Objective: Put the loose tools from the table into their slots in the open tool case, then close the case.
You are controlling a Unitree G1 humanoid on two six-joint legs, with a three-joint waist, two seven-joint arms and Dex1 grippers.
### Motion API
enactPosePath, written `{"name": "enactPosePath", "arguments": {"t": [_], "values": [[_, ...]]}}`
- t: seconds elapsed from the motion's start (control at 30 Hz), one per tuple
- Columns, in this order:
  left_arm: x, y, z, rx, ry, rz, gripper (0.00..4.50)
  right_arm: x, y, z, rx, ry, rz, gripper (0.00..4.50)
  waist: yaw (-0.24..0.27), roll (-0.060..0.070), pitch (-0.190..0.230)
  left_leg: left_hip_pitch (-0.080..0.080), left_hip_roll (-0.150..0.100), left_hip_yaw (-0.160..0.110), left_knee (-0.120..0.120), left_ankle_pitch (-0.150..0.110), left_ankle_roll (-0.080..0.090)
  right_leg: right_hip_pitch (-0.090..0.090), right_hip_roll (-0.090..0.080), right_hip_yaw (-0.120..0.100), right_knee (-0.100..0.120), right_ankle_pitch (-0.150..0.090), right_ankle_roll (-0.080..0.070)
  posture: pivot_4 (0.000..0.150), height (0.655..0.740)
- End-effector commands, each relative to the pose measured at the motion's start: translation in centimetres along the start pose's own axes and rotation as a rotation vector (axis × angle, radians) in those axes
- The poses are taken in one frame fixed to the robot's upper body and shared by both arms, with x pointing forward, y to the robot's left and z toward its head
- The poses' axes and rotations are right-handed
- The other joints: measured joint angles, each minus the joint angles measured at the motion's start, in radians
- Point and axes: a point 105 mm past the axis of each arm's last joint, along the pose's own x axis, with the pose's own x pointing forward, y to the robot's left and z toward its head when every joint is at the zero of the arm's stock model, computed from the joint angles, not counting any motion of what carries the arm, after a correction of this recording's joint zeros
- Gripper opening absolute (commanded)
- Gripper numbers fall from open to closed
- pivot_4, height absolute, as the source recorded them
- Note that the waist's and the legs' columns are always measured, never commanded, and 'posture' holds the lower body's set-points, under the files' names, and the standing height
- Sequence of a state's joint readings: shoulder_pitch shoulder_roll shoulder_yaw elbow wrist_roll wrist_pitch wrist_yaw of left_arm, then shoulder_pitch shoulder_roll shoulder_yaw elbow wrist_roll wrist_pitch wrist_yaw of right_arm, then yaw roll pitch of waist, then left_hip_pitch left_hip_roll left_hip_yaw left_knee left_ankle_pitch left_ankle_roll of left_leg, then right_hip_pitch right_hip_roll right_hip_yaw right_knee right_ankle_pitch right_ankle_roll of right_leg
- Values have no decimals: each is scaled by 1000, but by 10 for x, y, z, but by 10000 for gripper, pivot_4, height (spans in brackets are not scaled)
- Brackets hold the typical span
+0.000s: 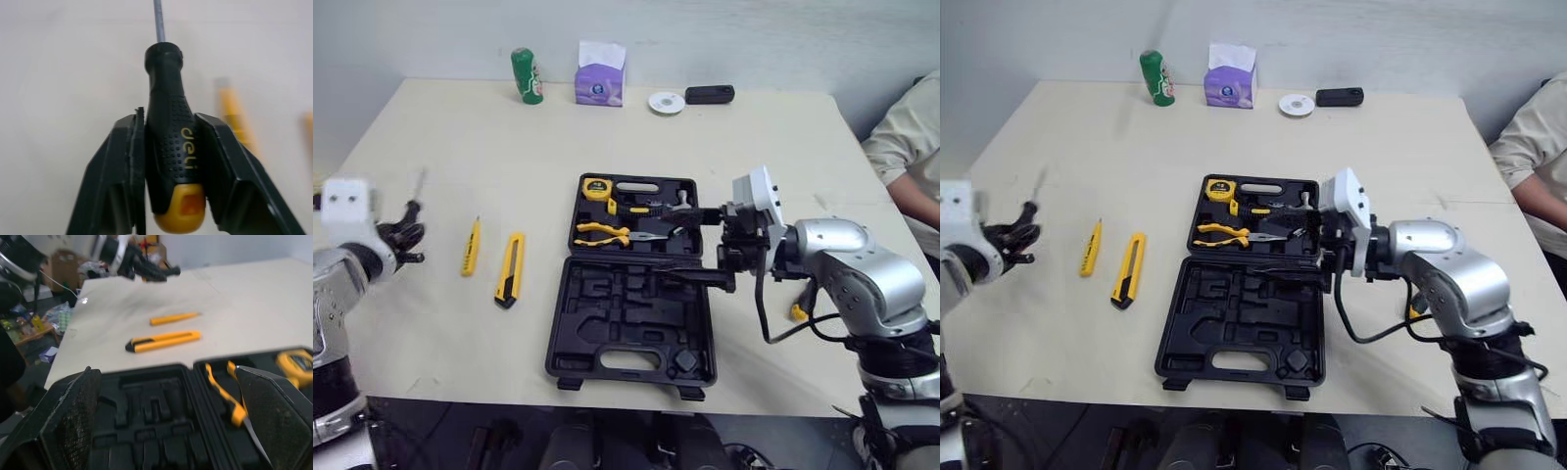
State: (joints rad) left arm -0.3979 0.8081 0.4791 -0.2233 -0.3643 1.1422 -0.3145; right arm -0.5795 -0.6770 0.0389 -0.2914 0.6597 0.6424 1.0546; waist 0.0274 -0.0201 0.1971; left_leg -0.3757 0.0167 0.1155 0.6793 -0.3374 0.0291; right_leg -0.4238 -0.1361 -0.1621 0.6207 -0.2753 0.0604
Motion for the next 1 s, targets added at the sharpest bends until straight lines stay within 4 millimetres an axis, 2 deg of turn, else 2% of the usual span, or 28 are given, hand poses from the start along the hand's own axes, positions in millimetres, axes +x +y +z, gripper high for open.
{"name": "enactPosePath", "arguments": {"t": [0.03,0.13,0.33,0.5,0.63,0.83,1.0], "values": [[-13,-78,32,197,-54,-481,11121,-23,7,3,-16,28,-55,45000,-4,1,0,0,0,0,0,0,1,0,0,0,-1,0,1,1500,7278],[-26,-119,33,333,-25,-742,11121,-34,10,-3,6,66,-90,45000,-8,2,1,0,0,1,-1,1,4,0,1,0,-2,1,1,1500,7278],[-27,-170,33,528,60,-1039,11121,-45,19,-14,24,130,-145,45000,-7,5,3,0,2,5,0,4,4,-1,5,2,-1,0,0,1500,7278],[-19,-182,27,692,189,-1150,11121,-49,24,-18,25,150,-180,45000,-4,5,3,0,2,6,1,4,4,-2,6,3,-1,0,-1,1500,7278],[-9,-188,25,801,279,-1204,11121,-50,29,-30,24,210,-207,45000,-1,5,3,-2,2,6,1,4,5,-3,8,3,1,0,-1,1500,7278],[7,-203,31,857,253,-1235,11121,-50,34,-35,31,218,-234,45000,-1,4,3,-3,1,6,3,6,9,-4,7,3,1,1,1,1500,7278],[11,-208,26,903,253,-1270,11121,-56,39,-44,53,267,-250,45000,-3,4,3,-6,1,5,3,6,9,-5,7,2,1,1,2,1500,7278]]}}
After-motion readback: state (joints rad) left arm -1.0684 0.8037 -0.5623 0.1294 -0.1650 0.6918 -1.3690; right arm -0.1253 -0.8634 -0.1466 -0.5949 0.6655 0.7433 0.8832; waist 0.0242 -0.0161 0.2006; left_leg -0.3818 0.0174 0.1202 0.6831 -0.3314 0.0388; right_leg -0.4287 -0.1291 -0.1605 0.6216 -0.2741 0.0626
